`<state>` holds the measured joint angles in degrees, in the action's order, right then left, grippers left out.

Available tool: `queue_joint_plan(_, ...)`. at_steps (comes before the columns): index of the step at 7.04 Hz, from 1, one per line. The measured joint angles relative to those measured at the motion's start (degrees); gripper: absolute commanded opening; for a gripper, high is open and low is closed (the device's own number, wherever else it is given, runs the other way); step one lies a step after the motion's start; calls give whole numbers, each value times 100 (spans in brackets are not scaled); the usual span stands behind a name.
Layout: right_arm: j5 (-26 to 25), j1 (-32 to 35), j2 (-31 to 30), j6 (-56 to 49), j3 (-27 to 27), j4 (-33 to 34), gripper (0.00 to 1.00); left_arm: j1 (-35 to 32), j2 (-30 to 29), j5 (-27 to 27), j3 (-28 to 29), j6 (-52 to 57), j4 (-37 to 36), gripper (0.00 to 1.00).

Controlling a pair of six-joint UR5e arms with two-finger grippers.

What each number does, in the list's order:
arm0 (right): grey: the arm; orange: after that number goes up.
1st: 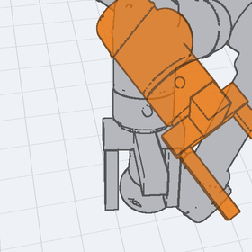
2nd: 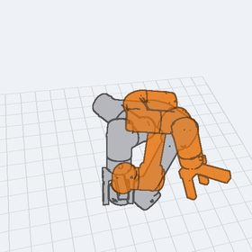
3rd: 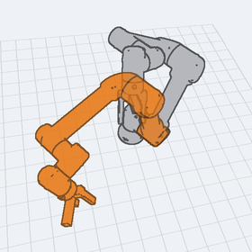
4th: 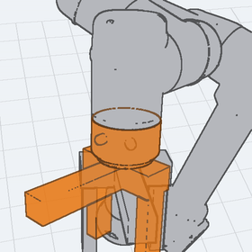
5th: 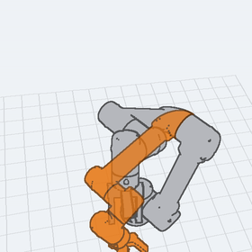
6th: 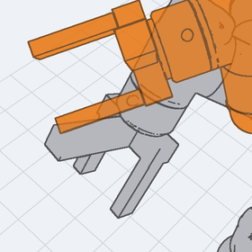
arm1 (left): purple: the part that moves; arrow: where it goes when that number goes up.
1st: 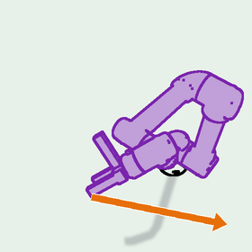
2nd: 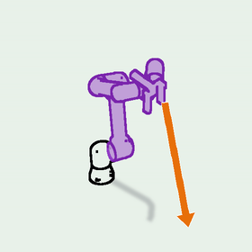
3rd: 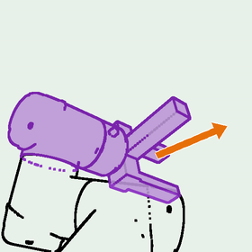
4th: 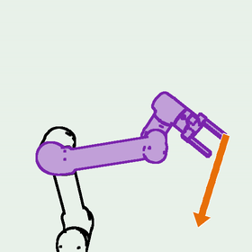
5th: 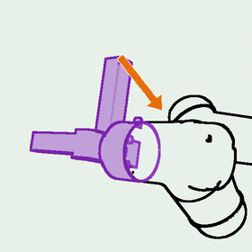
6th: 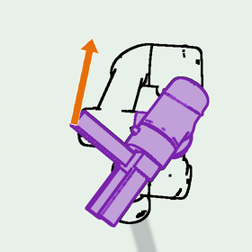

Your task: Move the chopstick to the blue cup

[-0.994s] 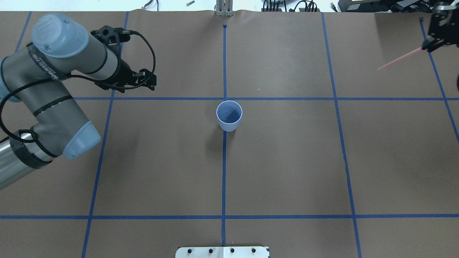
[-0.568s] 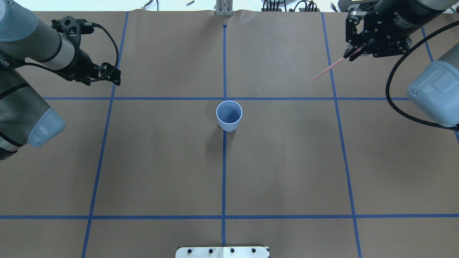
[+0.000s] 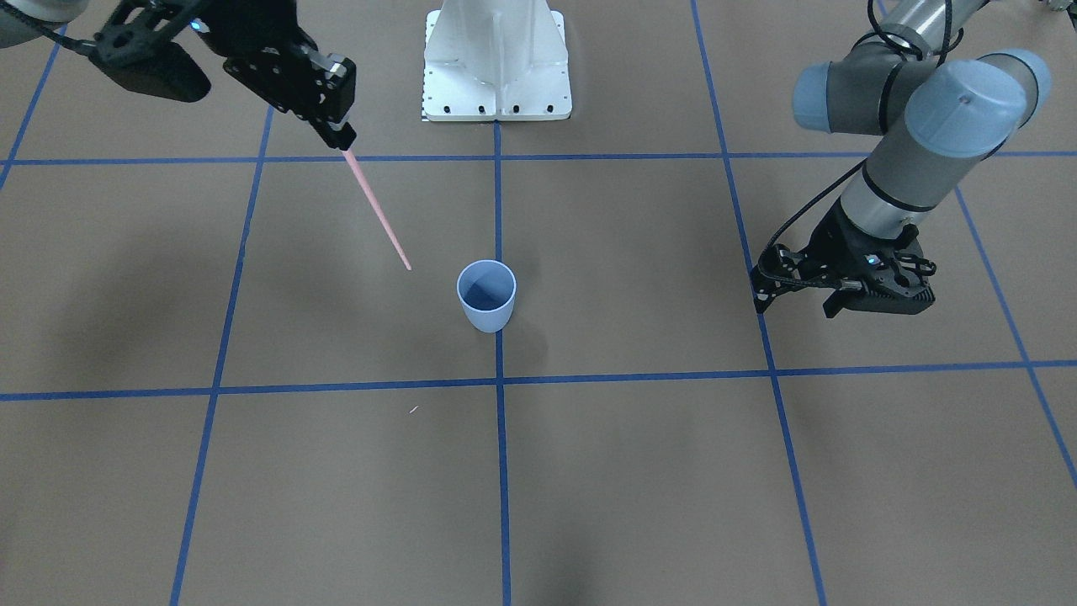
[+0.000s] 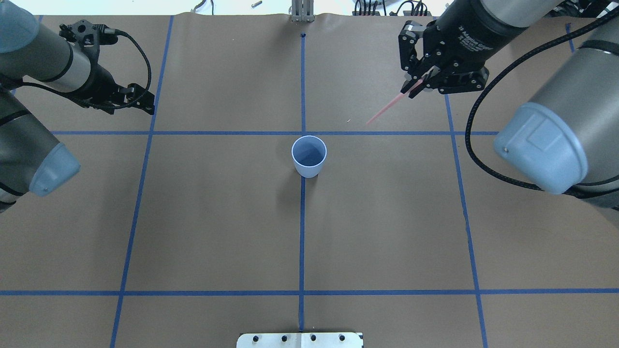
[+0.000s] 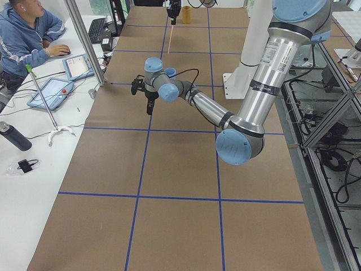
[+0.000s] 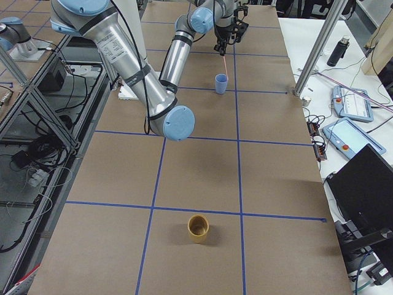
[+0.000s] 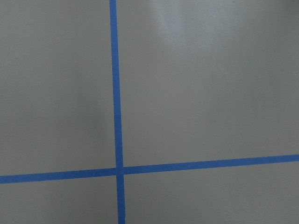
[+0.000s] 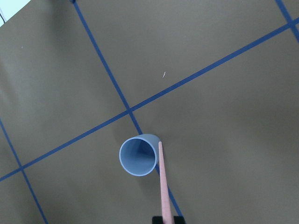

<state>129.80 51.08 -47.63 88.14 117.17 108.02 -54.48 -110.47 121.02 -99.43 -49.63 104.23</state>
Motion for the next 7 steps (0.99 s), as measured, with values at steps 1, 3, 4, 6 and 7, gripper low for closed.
queue_joint_plan(1, -6, -151, 112, 311, -336, -461, 0, -1, 73, 0, -3, 23, 33, 98)
queue_joint_plan(3, 56, -288, 323, 598, -779, -813, 0, 17, 155, -6, 5, 54, 74, 98)
queue_joint_plan(4, 130, -327, 333, 638, -847, -843, 0, 21, 160, -10, 9, 57, 78, 98)
queue_joint_plan(6, 166, -374, 317, 625, -1008, -868, 0, 25, 158, -12, 11, 59, 80, 98)
queue_joint_plan(7, 164, -401, 311, 614, -1095, -875, 0, 25, 155, -15, 12, 59, 80, 98)
